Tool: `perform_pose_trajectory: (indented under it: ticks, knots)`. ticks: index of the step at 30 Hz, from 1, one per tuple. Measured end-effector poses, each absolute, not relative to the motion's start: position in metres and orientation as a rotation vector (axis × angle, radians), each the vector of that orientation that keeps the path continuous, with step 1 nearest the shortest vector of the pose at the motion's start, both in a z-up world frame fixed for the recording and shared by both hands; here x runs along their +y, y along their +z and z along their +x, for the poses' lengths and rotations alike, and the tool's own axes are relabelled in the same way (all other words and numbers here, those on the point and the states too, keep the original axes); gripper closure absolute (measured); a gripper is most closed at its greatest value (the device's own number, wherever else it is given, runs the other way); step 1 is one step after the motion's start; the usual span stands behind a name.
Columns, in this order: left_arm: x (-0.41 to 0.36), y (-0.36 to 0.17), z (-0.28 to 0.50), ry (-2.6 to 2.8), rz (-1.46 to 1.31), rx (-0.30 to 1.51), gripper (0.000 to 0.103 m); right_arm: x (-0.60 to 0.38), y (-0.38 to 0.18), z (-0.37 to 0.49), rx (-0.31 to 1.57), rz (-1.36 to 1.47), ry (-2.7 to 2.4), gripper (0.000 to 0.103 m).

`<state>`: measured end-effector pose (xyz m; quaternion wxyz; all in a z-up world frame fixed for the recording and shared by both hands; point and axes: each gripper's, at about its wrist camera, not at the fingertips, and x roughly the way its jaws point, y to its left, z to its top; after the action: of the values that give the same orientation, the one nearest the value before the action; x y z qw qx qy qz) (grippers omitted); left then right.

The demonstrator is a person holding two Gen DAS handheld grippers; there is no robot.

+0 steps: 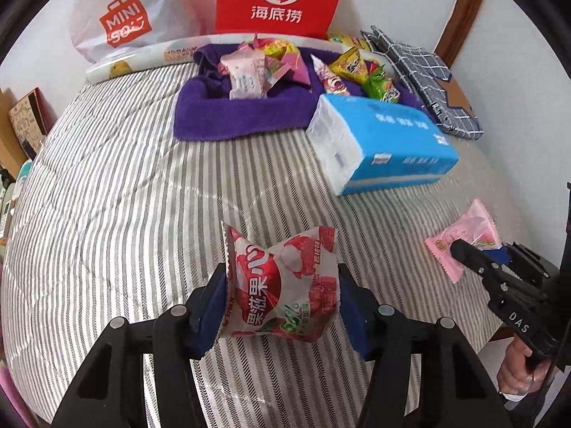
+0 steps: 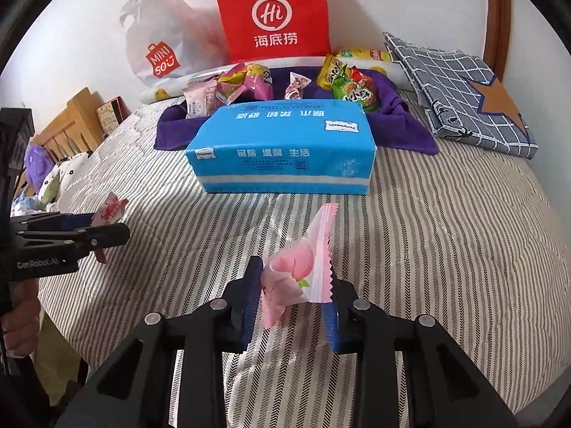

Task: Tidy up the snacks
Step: 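Carry the peach candy and fruit bag over the purple towel with both grippers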

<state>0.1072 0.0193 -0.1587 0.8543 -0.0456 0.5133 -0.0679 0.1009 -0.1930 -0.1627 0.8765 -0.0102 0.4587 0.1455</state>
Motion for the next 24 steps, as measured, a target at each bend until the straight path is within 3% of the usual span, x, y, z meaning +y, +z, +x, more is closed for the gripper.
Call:
perform_pose_trajectory:
  ticks: [24]
  knots:
    - [0.003, -0.097, 0.157, -0.275, -0.142, 1.004, 0.047, -0.204, -0.092, 0.150, 0.863, 0.021, 0.205, 0.072]
